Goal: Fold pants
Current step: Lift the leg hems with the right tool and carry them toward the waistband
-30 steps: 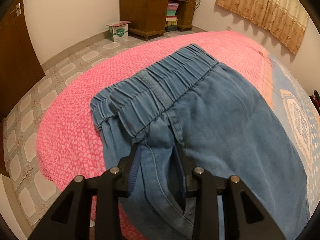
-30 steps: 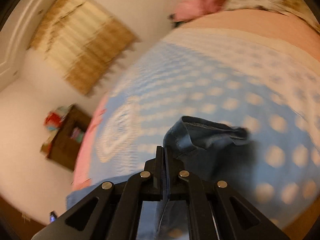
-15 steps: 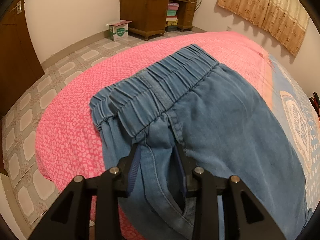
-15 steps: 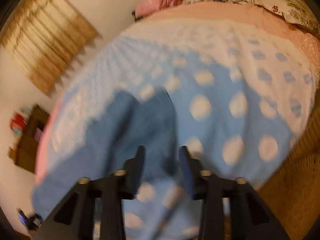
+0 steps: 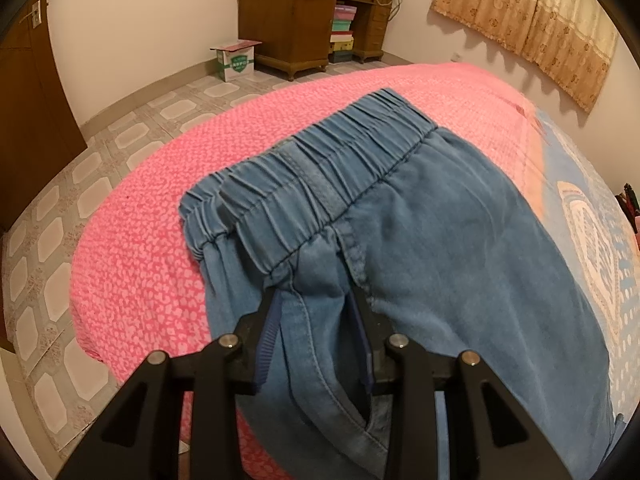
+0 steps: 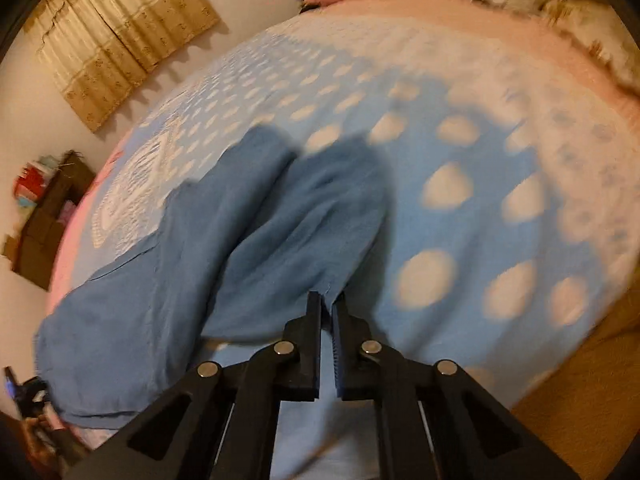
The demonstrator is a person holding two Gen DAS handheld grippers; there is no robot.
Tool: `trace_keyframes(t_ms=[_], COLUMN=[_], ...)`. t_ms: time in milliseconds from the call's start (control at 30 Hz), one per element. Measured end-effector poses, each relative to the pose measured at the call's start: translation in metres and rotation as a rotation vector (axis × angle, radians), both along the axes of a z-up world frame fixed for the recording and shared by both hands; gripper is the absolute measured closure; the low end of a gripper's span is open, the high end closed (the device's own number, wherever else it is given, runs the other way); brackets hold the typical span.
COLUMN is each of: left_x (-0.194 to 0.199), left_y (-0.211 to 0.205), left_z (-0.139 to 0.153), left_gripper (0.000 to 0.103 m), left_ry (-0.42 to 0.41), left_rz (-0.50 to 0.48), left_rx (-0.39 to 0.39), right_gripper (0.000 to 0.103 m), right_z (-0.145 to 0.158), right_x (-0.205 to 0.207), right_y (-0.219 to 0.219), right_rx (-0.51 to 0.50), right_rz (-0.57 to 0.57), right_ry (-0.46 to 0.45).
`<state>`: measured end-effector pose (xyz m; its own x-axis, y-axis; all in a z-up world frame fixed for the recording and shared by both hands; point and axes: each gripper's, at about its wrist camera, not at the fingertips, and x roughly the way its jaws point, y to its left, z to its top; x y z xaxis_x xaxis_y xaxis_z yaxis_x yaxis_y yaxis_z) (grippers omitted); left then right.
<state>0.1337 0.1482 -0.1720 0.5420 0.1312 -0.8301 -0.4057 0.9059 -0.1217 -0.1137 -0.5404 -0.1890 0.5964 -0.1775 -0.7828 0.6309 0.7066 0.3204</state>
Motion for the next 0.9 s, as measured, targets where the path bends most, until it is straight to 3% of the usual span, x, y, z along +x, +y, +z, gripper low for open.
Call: trace_keyframes(t_ms=[133,200,333,367,400,500,567,600,667,733,833,900], left_x=[-0.001,-0.001,-0.001,-0.001,-0.001,-0.001,-0.001,-0.001,-0.001,-0.002,-0.002,-0.001], left_y=[0.002,0.001,0.0,-0.001,-0.001,-0.001,-0.002,-0.002,-0.003,-0.003,-0.004,-0.003], left_z=[0.0,0.0,0.0,0.0,0.0,0.0,-0.001,-0.001,-0.002,-0.002,-0.002,-0.003], left_gripper=[0.066,0.066,0.066,0.066,0.066,0.066,0.066,0.066,0.066,0.066,0.066,0.066], left_ry=[0.003,0.003,0.004,0.004,0.004,0.005,0.002,0.002,0.003,0.003,0.0,-0.001], left_rz=[0.0,0.0,-0.001,-0.001,-0.001,0.001,0.005,0.007,0.009,0.008,0.006,0.003], left_rx=[0.009,0.01,0.008,0.009,0.011,0.013,0.011,0.011,0.015,0.017,0.006,-0.005], right_gripper=[0.099,0.099,0.098,0.097,0.09,0.084,0.084,0.084,0.084,0.084,0.084,0.084], right_z=[0.036,0.037,-0.008,-0.02,-0.02,-0.012,0.017,0.034,0.061,0.073,0.073,0.062], right_x=[-0.028,-0.027,-0.018,-0.021,-0.027,-0.051,-0.074,-0.074,-0.05,-0.014,0.055,0.099], right_y=[-0.032,-0.045,-0.045,-0.047,-0.049,-0.059,-0.06,-0.054,-0.03,0.002,0.064,0.092], right_rx=[-0.069,-0.069,-0.039,-0.006,0.001,0.027,-0.111,-0.183,-0.281,-0.291,-0.295,-0.293], right_rz=[-0.065,-0.053,-0.009,-0.027,-0.05,-0.202,-0.416,-0.425,-0.273,-0.087,0.216,0.291], right_ry=[-0.033,-0.002,0.202,0.221,0.178,0.191,0.229,0.214,0.145,0.098,0.044,0.05])
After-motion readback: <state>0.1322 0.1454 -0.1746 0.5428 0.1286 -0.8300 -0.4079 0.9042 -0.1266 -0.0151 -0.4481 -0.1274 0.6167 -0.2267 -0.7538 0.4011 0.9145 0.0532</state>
